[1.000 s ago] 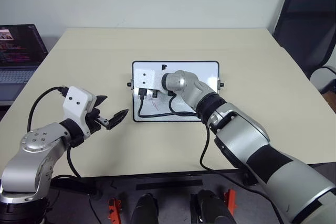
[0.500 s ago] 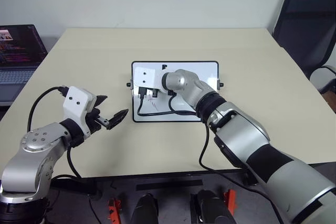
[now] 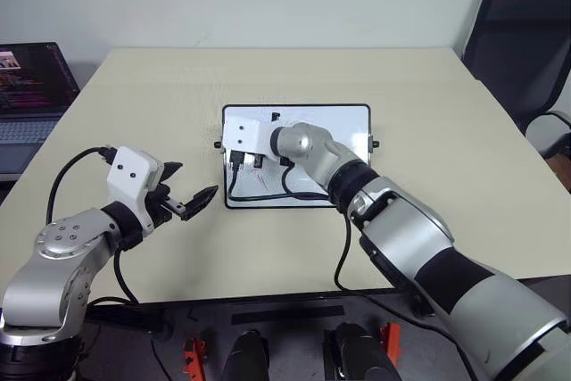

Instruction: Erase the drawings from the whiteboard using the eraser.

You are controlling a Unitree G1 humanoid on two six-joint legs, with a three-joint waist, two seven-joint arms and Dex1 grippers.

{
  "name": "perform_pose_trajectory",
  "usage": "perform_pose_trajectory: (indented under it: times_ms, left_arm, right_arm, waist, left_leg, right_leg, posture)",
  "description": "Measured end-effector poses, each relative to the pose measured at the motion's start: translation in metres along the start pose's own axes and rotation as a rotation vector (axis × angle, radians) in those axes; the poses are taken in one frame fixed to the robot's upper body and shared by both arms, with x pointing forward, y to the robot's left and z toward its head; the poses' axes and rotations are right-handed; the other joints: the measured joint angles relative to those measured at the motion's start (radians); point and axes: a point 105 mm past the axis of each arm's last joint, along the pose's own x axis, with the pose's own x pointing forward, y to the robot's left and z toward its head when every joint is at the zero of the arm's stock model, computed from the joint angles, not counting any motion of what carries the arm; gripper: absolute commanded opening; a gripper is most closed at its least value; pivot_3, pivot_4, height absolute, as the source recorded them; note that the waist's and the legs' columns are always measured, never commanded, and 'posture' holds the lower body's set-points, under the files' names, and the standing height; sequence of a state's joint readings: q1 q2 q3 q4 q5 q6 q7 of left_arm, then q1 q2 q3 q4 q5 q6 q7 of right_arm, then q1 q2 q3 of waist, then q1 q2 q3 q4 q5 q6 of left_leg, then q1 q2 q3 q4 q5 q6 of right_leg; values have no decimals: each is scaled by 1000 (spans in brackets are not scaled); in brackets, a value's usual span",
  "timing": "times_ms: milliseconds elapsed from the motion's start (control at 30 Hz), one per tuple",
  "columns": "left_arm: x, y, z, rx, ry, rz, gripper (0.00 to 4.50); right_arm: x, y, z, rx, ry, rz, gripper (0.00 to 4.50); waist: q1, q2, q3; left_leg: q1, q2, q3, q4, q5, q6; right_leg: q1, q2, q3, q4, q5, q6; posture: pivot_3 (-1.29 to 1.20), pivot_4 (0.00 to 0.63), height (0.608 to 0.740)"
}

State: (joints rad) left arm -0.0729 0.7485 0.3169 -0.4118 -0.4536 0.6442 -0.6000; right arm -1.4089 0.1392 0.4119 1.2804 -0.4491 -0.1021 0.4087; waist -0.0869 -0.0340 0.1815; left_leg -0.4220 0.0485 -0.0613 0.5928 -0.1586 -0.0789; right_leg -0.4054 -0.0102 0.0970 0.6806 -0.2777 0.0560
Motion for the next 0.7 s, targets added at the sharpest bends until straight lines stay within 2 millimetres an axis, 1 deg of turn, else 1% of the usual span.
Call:
perform_pose_trajectory:
  times_ms: [267,433,600,700]
  left_arm:
    - [0,0,0,2,0,0,4500]
    - [0,-1,2,7,-4,-2,4500]
    - [-1,-1,1,7,-2,-2,4500]
    - [-1,-2,-1,4,3,-2,4500]
  right_arm:
    - [-1,-3,-3,170,-9,-4,1255]
    - [-1,-3,-4,175,-1,-1,1255]
    - [-1,5,-2,161,4,85,1254]
    - [-1,3,-2,165,6,53,1254]
  waist:
    - [1,0,0]
    - [1,0,0]
    - [0,0,0]
    - [0,0,0]
  left_leg:
    - [0,0,0,0,0,0]
    - [0,0,0,0,0,0]
    - [0,0,0,0,0,0]
    - [0,0,0,0,0,0]
  right_leg:
    - [0,0,0,0,0,0]
    - [0,0,0,0,0,0]
    - [0,0,0,0,0,0]
    - [0,0,0,0,0,0]
  posture:
    - [0,150,740]
    - [0,150,740]
    - [0,150,740]
    - [0,150,740]
